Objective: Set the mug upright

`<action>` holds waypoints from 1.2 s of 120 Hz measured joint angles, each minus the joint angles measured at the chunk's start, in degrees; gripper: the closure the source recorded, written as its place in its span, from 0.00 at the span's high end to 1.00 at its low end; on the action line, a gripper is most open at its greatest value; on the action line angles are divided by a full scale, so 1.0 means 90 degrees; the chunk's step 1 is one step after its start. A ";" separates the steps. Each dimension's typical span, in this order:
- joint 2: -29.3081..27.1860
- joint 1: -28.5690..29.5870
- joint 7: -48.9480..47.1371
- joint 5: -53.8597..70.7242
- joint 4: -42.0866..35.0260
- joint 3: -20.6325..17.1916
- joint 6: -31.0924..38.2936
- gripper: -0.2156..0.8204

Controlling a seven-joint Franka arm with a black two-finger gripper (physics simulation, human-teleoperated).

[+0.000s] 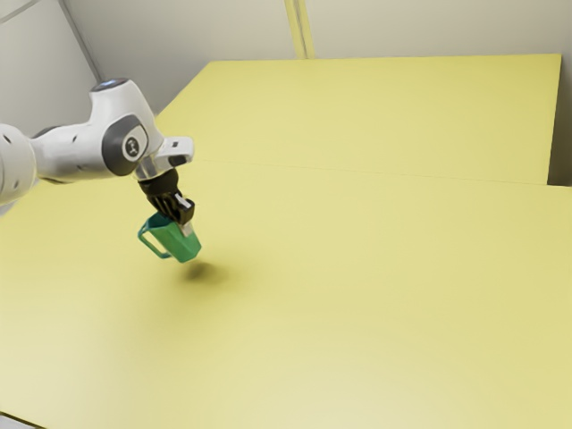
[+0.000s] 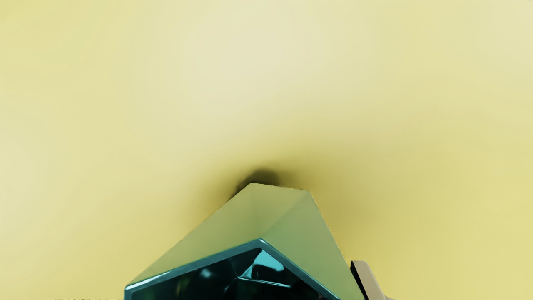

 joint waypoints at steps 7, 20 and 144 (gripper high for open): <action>0.0073 -0.0039 -0.0097 0.0012 0.0000 -0.0013 0.0088 0.04; 0.0191 -0.0307 -0.0254 0.0023 0.0000 -0.0025 0.0243 0.04; 0.0258 -0.0329 -0.0787 -0.0025 0.0323 -0.0010 0.0362 0.67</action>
